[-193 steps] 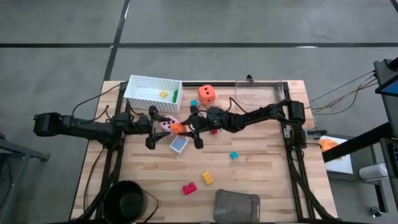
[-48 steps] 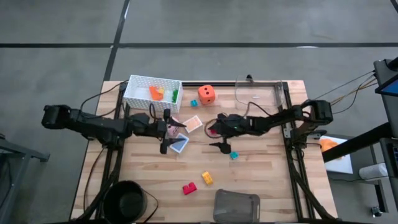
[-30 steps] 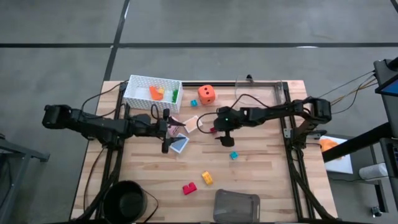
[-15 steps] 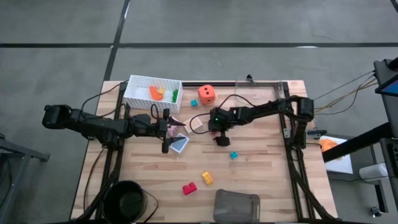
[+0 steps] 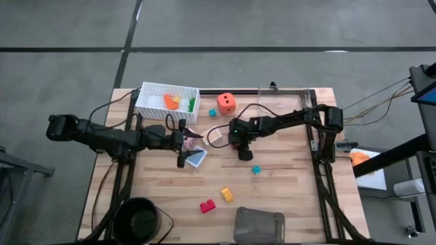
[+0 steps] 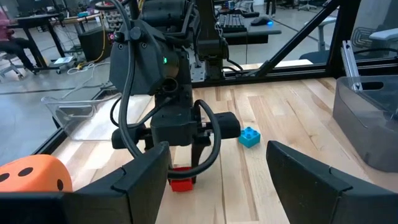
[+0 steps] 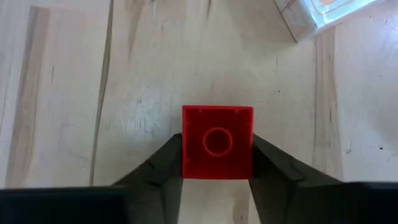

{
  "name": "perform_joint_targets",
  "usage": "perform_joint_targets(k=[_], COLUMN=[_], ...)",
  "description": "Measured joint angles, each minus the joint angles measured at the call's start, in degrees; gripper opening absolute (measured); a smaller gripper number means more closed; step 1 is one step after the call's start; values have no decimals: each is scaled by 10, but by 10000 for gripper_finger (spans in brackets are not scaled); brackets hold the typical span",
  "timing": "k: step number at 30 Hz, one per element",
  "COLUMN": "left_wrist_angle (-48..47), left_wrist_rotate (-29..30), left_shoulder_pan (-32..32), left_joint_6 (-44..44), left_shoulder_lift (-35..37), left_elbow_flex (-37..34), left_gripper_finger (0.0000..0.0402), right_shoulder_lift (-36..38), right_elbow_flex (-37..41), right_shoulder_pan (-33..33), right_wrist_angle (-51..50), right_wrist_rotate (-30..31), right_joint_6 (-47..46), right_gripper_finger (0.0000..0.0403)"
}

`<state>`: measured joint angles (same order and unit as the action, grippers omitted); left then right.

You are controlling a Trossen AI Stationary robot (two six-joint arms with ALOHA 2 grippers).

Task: Pick & Place Toys
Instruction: Put the small red game piece into the white bin

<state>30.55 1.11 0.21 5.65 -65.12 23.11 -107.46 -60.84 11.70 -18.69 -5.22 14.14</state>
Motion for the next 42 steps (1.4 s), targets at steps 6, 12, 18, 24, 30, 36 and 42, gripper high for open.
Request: perform_joint_targets(k=[6, 12, 18, 24, 30, 36, 42], left_wrist_angle=[0, -4, -5, 41, 68, 72, 79], left_wrist_rotate=[7, 8, 8, 11, 11, 12, 109], left_shoulder_pan=[0, 0, 0, 0, 0, -18, -78], left_joint_6=[0, 0, 0, -1, 0, 51, 182], left_shoulder_lift=[0, 0, 0, 0, 0, -6, -55], left_elbow_flex=[0, 0, -4, -24, -36, -36, -36], left_gripper_finger=[271, 271, 271, 270, 270, 270, 270], right_shoulder_lift=[1, 14, 45, 65, 67, 67, 66], right_elbow_flex=[1, 2, 3, 4, 5, 5, 5], right_shoulder_pan=[-1, -8, -31, -57, -65, -65, -65], right_wrist_angle=[2, 26, 114, 239, 317, 322, 322], right_wrist_rotate=[-4, -21, -55, -90, -114, -114, -114], right_joint_6=[-2, -3, -6, -11, -19, -19, -19], right_gripper_finger=[132, 132, 132, 132, 132, 132, 132])
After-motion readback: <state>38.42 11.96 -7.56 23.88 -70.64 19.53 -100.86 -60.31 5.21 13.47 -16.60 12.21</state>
